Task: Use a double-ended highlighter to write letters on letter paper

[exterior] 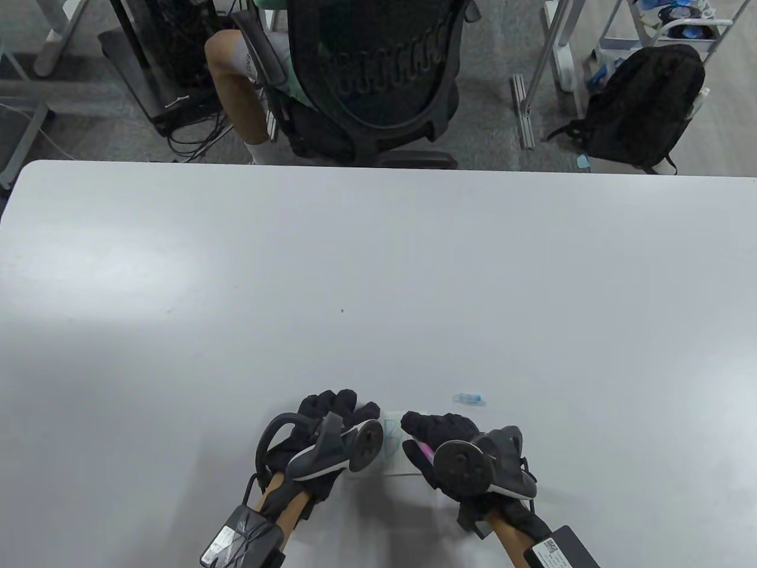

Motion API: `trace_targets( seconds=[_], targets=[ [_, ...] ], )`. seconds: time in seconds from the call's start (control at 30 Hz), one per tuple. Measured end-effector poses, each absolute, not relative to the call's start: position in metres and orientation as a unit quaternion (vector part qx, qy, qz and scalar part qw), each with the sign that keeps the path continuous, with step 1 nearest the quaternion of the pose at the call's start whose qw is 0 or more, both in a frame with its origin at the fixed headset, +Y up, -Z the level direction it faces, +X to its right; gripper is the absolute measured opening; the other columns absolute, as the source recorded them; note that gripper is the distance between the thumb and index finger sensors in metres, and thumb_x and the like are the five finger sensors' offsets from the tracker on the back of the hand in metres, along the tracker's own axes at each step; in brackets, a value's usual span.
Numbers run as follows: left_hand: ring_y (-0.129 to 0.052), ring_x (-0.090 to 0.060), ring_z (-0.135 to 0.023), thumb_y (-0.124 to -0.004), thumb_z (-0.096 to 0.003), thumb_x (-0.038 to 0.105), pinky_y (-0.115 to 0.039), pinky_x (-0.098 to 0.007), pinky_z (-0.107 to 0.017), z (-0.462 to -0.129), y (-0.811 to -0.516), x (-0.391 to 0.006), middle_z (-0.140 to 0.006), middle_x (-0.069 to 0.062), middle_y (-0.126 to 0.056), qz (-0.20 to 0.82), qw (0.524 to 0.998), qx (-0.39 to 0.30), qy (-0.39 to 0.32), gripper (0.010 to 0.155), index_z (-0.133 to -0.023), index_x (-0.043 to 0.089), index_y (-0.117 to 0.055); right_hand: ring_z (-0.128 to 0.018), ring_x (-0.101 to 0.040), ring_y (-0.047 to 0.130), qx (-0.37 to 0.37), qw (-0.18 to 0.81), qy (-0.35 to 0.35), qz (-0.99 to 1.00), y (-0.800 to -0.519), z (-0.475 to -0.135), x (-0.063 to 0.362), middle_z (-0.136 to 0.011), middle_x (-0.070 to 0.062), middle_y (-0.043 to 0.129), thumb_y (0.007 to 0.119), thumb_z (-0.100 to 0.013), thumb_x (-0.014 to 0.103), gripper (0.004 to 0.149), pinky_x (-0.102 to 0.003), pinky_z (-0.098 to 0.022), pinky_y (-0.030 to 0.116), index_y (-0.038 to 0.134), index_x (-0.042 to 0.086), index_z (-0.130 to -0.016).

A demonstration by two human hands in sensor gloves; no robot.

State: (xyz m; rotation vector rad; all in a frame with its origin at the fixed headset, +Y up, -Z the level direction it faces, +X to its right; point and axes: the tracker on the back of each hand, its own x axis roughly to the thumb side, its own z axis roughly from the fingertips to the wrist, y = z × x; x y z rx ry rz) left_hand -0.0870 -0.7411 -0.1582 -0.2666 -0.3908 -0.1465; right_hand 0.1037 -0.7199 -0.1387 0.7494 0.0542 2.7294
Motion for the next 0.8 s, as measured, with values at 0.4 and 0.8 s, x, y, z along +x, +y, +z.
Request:
trace_targets(
  seconds=[0.4, 0.8],
  targets=[
    [-0.057, -0.028, -0.100, -0.056, -0.0633, 0.032, -0.055, -0.056, -0.082, -0.153, -0.747, -0.075, -0.118, -0.009, -0.039, -0.110, 0.954, -0.157, -0.232, 0.056, -0.111, 0.049, -0.032, -0.061, -0.038, 0.096, 0.258, 0.142, 0.017, 0.955, -0.724, -0.141, 0.105, -0.077, -0.021, 0.094, 0.070, -0.054, 0.039, 0.053, -0.061, -0.058, 0.074, 0.074, 0.007, -0.095],
    [-0.057, -0.028, -0.100, -0.057, -0.0630, 0.033, -0.055, -0.055, -0.082, -0.155, -0.748, -0.078, -0.118, -0.008, -0.040, -0.093, 0.956, -0.158, -0.228, 0.054, -0.110, 0.050, -0.036, -0.063, -0.036, 0.097, 0.281, 0.135, 0.020, 0.950, -0.724, -0.140, 0.101, -0.078, -0.019, 0.095, 0.072, -0.052, 0.040, 0.053, -0.060, -0.059, 0.075, 0.075, 0.009, -0.096]
  ],
)
